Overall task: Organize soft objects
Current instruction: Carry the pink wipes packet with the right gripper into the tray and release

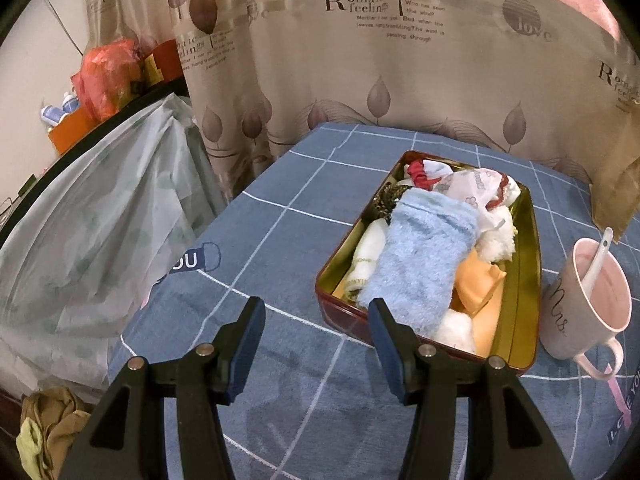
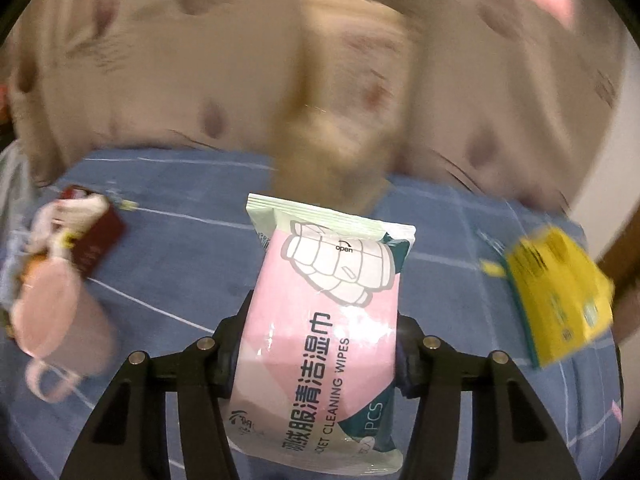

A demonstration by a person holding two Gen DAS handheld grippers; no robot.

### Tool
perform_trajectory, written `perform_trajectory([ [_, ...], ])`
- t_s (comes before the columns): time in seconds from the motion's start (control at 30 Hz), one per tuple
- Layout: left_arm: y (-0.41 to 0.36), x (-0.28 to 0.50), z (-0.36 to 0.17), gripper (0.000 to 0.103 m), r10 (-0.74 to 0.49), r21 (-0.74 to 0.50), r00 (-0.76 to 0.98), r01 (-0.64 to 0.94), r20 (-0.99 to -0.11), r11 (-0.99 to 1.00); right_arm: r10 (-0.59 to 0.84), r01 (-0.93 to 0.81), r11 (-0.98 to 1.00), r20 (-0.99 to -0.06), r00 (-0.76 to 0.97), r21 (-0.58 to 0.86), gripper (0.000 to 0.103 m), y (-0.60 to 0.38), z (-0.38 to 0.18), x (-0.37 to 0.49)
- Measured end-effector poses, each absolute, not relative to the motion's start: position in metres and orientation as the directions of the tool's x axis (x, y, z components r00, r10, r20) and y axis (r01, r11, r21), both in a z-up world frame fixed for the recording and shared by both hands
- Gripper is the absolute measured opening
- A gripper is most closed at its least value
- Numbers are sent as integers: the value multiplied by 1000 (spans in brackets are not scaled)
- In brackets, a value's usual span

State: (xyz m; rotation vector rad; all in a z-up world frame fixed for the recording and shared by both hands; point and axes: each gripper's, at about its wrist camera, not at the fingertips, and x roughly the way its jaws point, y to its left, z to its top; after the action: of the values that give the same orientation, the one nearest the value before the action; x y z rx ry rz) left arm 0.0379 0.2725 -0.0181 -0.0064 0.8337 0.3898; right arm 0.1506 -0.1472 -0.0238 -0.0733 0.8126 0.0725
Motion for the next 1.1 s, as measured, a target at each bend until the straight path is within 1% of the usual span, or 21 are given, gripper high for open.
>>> perform_trajectory([
  [0.3,280,39,-19,55,333,129,596,-359,-731,925,205,-311,950,-702,682,-25,52,-28,8,154],
  [0.5,285,39,-20,55,331,117,589,-371,-737,921,277,-426,904,-705,653,-40,52,43,11,152],
  [0.63,290,39,-20,55,332,111,586,-379,-739,919,300,-473,879,-714,633,-50,52,81,9,152],
  [0.83,296,38,-20,55,331,99,581,-395,-744,913,288,-488,871,-743,604,-59,52,116,-7,161],
  [1.0,299,38,-20,55,334,91,579,-408,-744,909,228,-459,884,-777,586,-87,52,139,-31,176],
  [1.1,300,39,-20,55,337,92,576,-412,-744,907,183,-437,889,-766,616,-138,52,151,-36,180],
])
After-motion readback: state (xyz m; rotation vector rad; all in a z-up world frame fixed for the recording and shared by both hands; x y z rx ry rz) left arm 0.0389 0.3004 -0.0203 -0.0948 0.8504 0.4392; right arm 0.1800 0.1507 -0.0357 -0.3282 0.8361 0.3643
